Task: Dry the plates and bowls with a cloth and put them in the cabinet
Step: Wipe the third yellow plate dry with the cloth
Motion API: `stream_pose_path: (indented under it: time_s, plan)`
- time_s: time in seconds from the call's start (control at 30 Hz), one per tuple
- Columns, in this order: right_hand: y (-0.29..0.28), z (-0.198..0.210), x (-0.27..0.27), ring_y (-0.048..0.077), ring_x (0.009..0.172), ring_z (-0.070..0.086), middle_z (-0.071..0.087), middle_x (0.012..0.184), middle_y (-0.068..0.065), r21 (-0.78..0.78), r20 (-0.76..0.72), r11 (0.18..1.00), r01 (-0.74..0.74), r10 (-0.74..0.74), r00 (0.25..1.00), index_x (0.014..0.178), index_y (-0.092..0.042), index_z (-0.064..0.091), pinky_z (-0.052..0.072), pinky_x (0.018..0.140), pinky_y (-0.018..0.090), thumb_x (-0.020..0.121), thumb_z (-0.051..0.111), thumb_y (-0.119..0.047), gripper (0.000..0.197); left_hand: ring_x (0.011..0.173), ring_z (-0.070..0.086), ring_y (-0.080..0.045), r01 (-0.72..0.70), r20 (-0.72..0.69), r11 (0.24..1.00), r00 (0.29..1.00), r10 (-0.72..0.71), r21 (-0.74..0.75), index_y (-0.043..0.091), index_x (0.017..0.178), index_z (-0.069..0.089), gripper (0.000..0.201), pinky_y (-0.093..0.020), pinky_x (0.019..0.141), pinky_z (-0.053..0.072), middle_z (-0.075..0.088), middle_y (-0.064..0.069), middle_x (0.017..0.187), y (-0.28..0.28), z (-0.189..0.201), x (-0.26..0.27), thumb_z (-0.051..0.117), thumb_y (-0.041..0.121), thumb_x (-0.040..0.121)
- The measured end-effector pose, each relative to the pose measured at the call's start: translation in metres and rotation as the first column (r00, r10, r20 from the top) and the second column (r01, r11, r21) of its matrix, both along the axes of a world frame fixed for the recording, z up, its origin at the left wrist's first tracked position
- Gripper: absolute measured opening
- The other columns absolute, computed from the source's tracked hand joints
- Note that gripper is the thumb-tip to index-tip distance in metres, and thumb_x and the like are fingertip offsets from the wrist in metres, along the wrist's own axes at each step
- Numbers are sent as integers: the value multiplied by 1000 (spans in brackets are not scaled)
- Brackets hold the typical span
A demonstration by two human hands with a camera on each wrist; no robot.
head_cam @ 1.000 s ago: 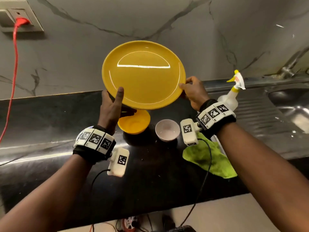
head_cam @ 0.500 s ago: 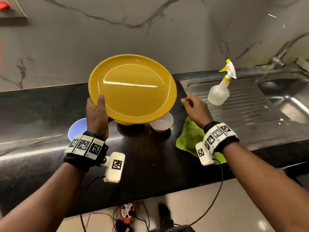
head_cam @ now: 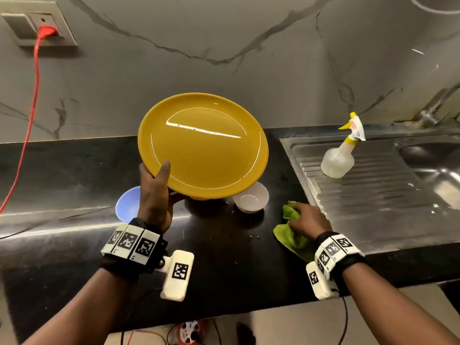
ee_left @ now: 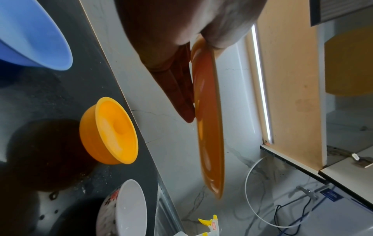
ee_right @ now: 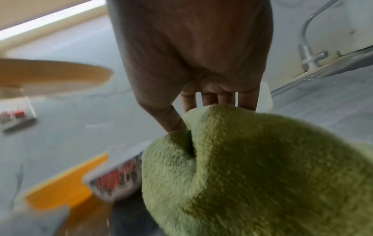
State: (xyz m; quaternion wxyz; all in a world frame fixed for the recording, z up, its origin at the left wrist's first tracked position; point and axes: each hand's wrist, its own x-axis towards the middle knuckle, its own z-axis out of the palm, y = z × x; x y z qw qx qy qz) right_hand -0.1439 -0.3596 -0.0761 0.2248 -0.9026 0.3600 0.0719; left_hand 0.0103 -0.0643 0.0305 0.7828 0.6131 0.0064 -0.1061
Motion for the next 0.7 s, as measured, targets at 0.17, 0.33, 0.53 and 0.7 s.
stream_pose_path:
  time_s: [0.17, 0.33, 0.53, 0.7]
  plan:
    - [-13, 50, -6, 31, 99, 67, 74, 99, 11, 67, 390, 996, 65, -86, 917, 110, -21, 74, 46, 80, 29, 77, 74, -16, 33, 108, 64, -25, -19, 4, 999, 1000, 19, -42, 36, 134, 38, 30, -34, 61, 60, 59, 0, 128, 9, 7, 0, 45, 31, 105]
    - [25, 148, 11, 19, 91, 66, 72, 98, 1, 14, 788, 998, -53, 21, 615, 113, -22, 69, 50, 81, 31, 79, 72, -21, 34, 118, 63, -28, -23, 14, 984, 1000, 25, -176, 34, 150, 33, 48, -41, 77, 61, 59, -2, 138, 12, 11, -2, 42, 44, 104]
    - [126, 181, 19, 1, 96, 61, 67, 107, -11, -157, 842, 928, -338, 304, 446, 116, -29, 66, 48, 83, 16, 78, 72, -13, 42, 123, 60, -30, 24, 43, 973, 999, -14, -229, 40, 138, 47, 60, -60, 103, 45, 59, -1, 139, 10, 24, -15, 58, 64, 83]
    - [189, 160, 42, 6, 101, 60, 65, 113, -4, -144, 813, 841, -522, 402, 422, 126, -23, 63, 50, 87, 20, 83, 67, -13, 44, 99, 68, -18, 71, 170, 995, 984, -58, -70, 22, 116, 59, 32, -45, 89, 50, 70, 0, 105, 12, 29, -29, 53, 45, 94]
